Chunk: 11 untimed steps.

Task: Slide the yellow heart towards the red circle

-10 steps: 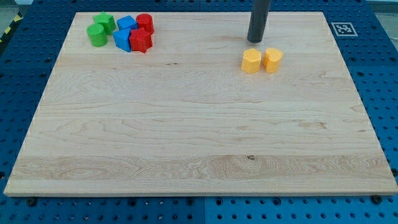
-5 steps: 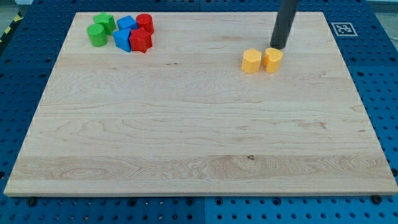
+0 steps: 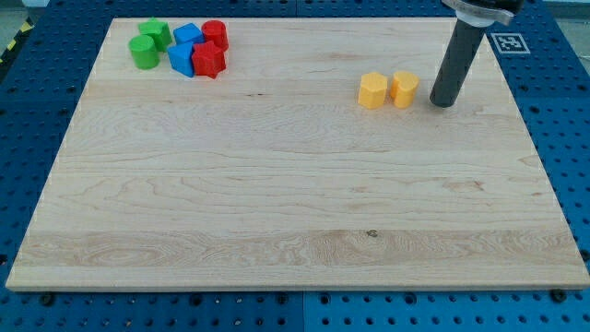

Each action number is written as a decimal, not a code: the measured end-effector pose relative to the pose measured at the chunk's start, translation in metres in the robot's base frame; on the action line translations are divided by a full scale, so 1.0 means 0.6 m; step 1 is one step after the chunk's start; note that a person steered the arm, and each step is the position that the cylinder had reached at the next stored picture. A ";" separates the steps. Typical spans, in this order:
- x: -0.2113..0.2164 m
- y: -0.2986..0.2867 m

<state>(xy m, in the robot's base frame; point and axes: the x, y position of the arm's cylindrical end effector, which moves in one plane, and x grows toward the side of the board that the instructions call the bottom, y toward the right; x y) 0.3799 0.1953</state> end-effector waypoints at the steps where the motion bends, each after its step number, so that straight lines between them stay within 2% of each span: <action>1: 0.001 -0.016; 2: -0.041 -0.083; 3: -0.055 -0.091; 5: -0.057 -0.107; 6: -0.090 -0.167; 8: -0.097 -0.216; 9: -0.127 -0.287; 11: -0.134 -0.329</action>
<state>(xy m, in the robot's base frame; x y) 0.2993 -0.0023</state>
